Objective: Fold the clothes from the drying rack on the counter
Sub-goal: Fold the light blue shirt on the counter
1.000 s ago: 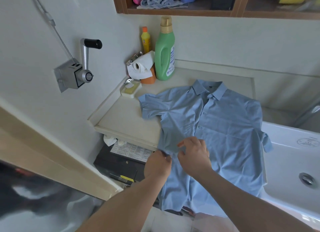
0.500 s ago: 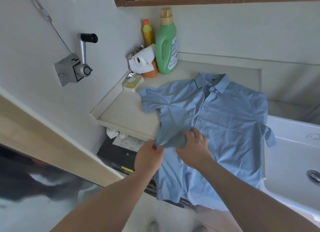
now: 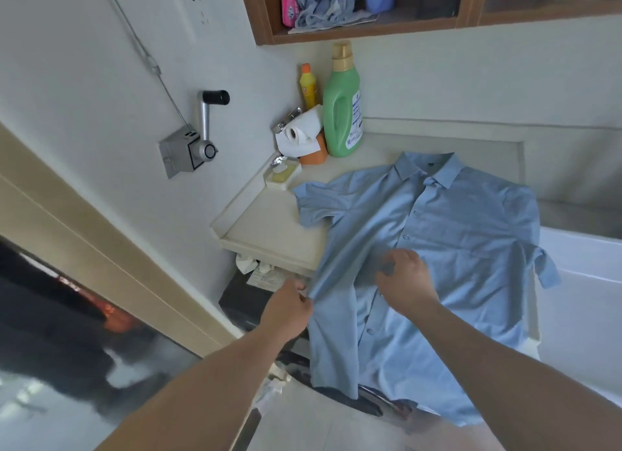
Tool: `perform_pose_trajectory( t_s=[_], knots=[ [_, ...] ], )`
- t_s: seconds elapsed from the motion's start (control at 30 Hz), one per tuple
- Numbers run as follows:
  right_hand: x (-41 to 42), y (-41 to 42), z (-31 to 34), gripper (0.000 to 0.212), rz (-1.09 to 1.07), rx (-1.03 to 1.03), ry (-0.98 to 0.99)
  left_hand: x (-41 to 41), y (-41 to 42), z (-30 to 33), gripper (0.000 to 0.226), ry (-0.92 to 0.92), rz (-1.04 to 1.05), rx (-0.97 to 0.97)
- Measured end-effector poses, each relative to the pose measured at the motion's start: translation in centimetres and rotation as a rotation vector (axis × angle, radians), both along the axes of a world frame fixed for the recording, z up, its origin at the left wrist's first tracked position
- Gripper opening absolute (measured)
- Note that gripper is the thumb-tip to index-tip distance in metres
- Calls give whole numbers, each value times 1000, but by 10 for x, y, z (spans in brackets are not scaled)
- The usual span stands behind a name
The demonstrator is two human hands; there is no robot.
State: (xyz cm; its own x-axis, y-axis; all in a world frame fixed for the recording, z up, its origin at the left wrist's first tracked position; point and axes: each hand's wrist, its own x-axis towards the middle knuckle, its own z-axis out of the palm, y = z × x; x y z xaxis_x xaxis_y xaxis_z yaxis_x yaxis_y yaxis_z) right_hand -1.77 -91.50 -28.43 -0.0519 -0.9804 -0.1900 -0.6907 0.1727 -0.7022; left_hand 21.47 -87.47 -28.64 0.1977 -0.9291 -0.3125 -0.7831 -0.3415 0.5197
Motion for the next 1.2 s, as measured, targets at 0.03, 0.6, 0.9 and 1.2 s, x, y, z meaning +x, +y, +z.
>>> perform_pose_trajectory(
  t_s=[0.03, 0.6, 0.9, 1.2],
  knots=[
    [-4, 5, 1, 40, -38, -53, -8, 1, 2, -4, 19, -10, -35, 28],
    [-67, 200, -60, 45, -712, 253, -75, -5, 42, -70, 13, 69, -62, 158],
    [-114, 170, -77, 30, -764, 237, -273, -9, 55, -66, 8, -32, -27, 170],
    [-122, 174, -82, 16, -698, 178, -412, 1, 64, -57, 16, -82, 10, 137]
  ],
)
